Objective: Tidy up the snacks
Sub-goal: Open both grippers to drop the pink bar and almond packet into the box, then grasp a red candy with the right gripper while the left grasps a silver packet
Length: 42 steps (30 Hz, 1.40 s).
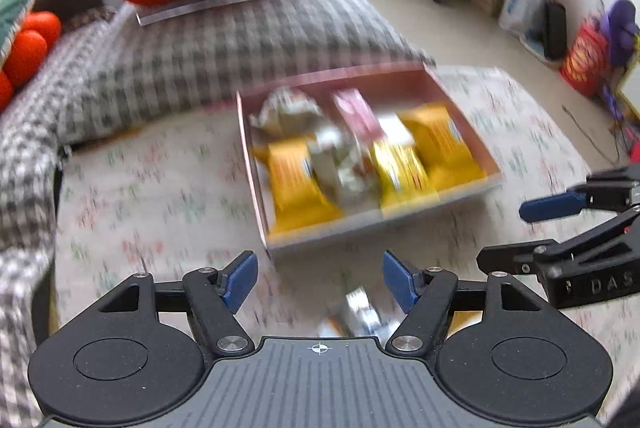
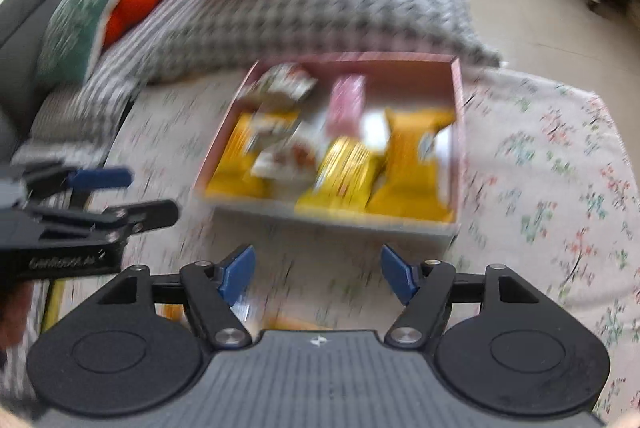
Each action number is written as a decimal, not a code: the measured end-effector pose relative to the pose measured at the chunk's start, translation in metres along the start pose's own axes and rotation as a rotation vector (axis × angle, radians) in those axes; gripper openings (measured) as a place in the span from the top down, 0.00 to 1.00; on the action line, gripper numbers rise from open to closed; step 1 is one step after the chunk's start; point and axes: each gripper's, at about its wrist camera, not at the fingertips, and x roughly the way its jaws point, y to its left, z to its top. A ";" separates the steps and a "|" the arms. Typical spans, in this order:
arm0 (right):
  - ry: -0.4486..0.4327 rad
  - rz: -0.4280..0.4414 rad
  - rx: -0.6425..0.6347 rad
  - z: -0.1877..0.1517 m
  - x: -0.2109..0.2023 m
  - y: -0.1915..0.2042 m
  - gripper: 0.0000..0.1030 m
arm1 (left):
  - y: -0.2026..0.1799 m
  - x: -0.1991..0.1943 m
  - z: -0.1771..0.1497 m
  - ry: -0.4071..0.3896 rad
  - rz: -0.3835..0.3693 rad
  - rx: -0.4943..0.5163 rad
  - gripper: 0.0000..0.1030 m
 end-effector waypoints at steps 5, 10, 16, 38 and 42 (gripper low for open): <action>0.041 -0.035 -0.169 -0.026 -0.008 0.020 0.35 | -0.019 0.000 -0.025 0.047 -0.059 0.027 0.32; 0.125 -0.007 -0.213 -0.047 -0.014 0.021 0.35 | -0.045 0.003 -0.040 0.059 -0.114 0.149 0.32; 0.216 0.014 -0.348 -0.079 -0.011 0.028 0.34 | -0.067 0.006 -0.053 0.084 -0.191 0.295 0.32; 0.347 0.062 -0.543 -0.118 0.029 0.050 0.57 | -0.099 0.039 -0.068 0.071 -0.183 0.464 0.58; 0.348 0.060 -0.527 -0.117 0.034 0.049 0.65 | -0.092 0.042 -0.065 0.088 -0.203 0.422 0.69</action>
